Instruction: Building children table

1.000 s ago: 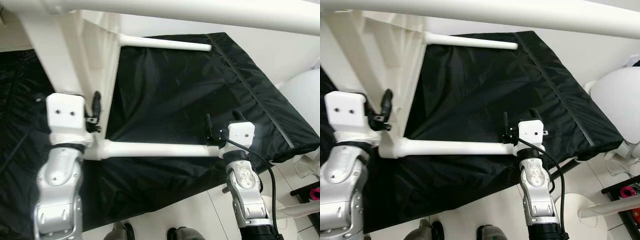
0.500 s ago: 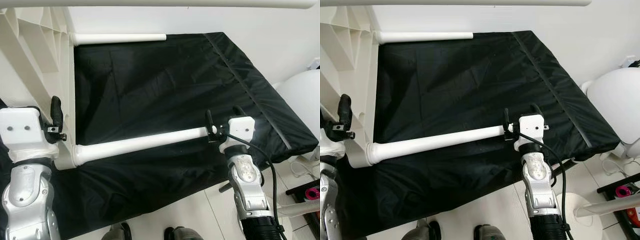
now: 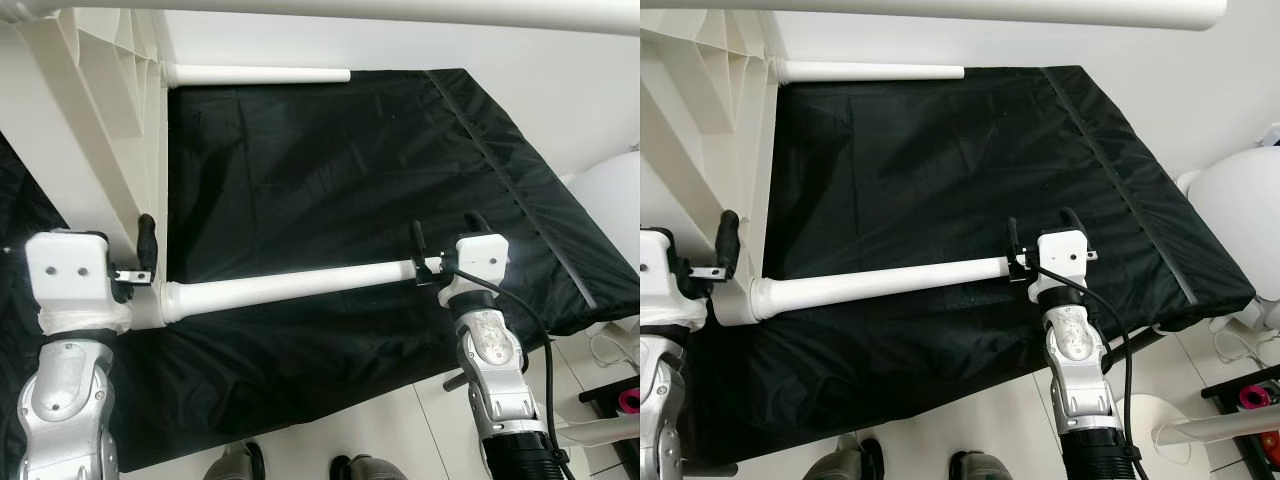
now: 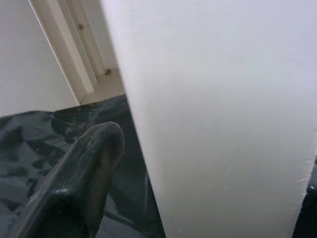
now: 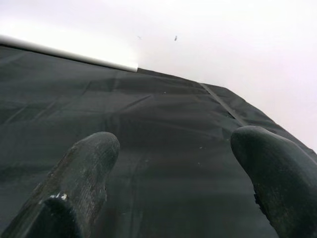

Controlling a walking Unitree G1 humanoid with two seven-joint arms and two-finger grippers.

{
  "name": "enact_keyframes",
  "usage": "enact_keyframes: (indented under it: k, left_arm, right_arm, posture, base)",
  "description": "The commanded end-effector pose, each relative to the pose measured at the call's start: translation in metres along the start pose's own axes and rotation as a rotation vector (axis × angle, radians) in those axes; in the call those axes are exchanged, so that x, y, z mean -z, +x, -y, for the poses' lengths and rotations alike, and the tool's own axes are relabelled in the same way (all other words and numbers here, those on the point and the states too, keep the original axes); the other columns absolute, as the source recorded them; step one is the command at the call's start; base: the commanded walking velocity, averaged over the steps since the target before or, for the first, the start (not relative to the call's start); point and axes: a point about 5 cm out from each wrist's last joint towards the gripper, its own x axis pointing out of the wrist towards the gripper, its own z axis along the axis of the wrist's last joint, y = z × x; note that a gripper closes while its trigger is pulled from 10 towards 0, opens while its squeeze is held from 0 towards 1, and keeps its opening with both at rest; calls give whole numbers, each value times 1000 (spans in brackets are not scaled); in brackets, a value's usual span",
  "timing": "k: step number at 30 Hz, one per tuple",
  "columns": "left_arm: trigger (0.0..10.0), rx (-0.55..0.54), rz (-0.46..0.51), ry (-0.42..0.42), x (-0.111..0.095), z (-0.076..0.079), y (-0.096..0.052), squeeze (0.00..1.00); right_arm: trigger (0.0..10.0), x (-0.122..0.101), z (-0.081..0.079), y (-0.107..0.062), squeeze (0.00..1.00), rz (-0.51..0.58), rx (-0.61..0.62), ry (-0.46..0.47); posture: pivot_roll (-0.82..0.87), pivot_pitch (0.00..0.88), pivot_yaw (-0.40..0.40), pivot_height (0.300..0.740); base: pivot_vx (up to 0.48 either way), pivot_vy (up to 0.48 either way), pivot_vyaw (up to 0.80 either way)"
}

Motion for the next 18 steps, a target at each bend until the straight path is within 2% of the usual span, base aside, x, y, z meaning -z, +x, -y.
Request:
enact_keyframes:
  k: [1, 2, 4, 8, 12, 14, 16, 17, 18]
  left_arm:
    - [10000, -45, -30, 41, 9, -4, -7, 0]
    - [10000, -67, -28, 81, 13, -7, -12, 0]
    - [10000, -102, 5, 219, 16, -9, -23, 0]
    - [10000, -154, -59, 176, 27, -14, -31, 0]
    - [10000, -210, -57, 203, 29, -18, -40, 0]
    - [10000, -171, -74, 152, 32, -14, -41, 0]
    - [10000, -151, -70, 139, 32, -12, -41, 0]
    - [10000, -137, -73, 66, 32, -9, -42, 0]
    - [10000, -137, -73, 66, 32, -9, -42, 0]
  right_arm:
    - [10000, 6, 5, -5, 0, -20, 16, -7]
    - [10000, 6, 6, -6, 0, -22, 17, -10]
    - [10000, 8, 8, -8, 0, -25, 18, -15]
    - [10000, 8, 7, -9, 0, -29, 16, -16]
    - [10000, 9, 5, -11, 0, -32, 4, -16]
    - [10000, 10, 5, -11, 0, -35, -3, -16]
    - [10000, 10, 5, -11, 0, -36, -5, -16]
    - [10000, 10, 5, -11, 0, -36, -13, -15]
    - [10000, 10, 5, -11, 0, -36, -13, -15]
  posture:
    - [-9, 164, -22, 740]
    - [-9, 165, -20, 740]
    - [-12, 163, -17, 740]
    - [-16, 158, -16, 740]
    - [-15, 155, -19, 740]
    - [-11, 154, -24, 740]
    - [-11, 154, -24, 740]
    - [-6, 154, -28, 740]
    - [-6, 154, -28, 740]
  base:
    - [0, 0, 0]
    - [0, 0, 0]
    - [0, 0, 0]
    - [0, 0, 0]
    - [0, 0, 0]
    - [0, 0, 0]
    - [0, 0, 0]
    - [0, 0, 0]
    - [0, 0, 0]
